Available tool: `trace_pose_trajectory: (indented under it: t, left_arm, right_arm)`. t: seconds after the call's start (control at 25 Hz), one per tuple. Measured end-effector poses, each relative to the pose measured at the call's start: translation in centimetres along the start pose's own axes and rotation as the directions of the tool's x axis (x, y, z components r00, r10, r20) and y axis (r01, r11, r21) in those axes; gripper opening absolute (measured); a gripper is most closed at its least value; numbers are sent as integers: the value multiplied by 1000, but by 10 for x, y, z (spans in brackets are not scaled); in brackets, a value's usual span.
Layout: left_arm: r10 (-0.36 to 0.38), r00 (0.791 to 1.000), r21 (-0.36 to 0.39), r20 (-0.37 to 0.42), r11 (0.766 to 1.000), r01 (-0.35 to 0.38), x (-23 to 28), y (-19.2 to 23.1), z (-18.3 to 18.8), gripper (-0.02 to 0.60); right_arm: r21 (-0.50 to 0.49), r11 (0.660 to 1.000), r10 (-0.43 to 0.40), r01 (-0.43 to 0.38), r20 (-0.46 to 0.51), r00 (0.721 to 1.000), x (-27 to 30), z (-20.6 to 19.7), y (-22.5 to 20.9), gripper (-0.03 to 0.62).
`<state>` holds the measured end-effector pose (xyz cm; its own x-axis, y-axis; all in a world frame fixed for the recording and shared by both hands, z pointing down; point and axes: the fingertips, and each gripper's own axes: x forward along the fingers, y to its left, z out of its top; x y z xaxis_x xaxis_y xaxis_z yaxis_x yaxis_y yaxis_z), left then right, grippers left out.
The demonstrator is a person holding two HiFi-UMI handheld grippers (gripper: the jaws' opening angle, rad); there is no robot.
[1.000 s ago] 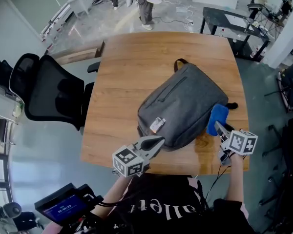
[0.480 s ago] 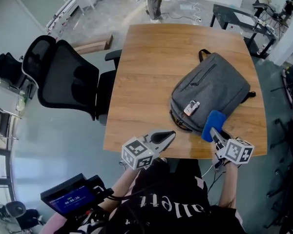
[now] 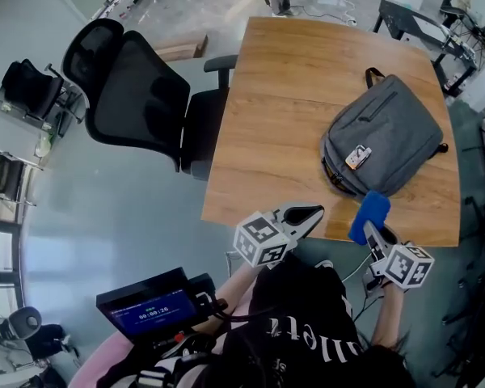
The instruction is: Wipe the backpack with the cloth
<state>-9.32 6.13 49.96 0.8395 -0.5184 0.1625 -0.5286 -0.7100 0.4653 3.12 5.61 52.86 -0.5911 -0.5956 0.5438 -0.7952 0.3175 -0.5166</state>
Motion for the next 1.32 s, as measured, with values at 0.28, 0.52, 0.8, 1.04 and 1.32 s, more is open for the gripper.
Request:
trace_pose_trajectory:
  t: [0.28, 0.52, 0.8, 1.04, 1.32]
  left_arm:
    - [-15, 1000, -33, -22, 999, 14, -5, -18, -20, -2]
    - [-14, 1000, -26, -26, 1000, 13, 3, -60, -34, -2]
    - [-25, 999, -16, -34, 1000, 25, 2, -112, -56, -2]
    - [-9, 1000, 6, -28, 1000, 9, -13, -148, -73, -2]
    - [16, 999, 9, -32, 1000, -16, -35, -186, -104, -2]
  right_arm:
    - [-34, 999, -7, 6, -39, 999, -10, -30, 16, 78]
    - [-50, 999, -1, -1, -47, 999, -43, -63, 17, 78]
    - [-52, 999, -1, -1, -28, 1000, -89, -94, 18, 78]
    - [-60, 998, 20, -20, -2, 1000, -120, -119, 26, 78]
    - [-61, 997, 49, -50, -10, 999, -148, -158, 35, 78]
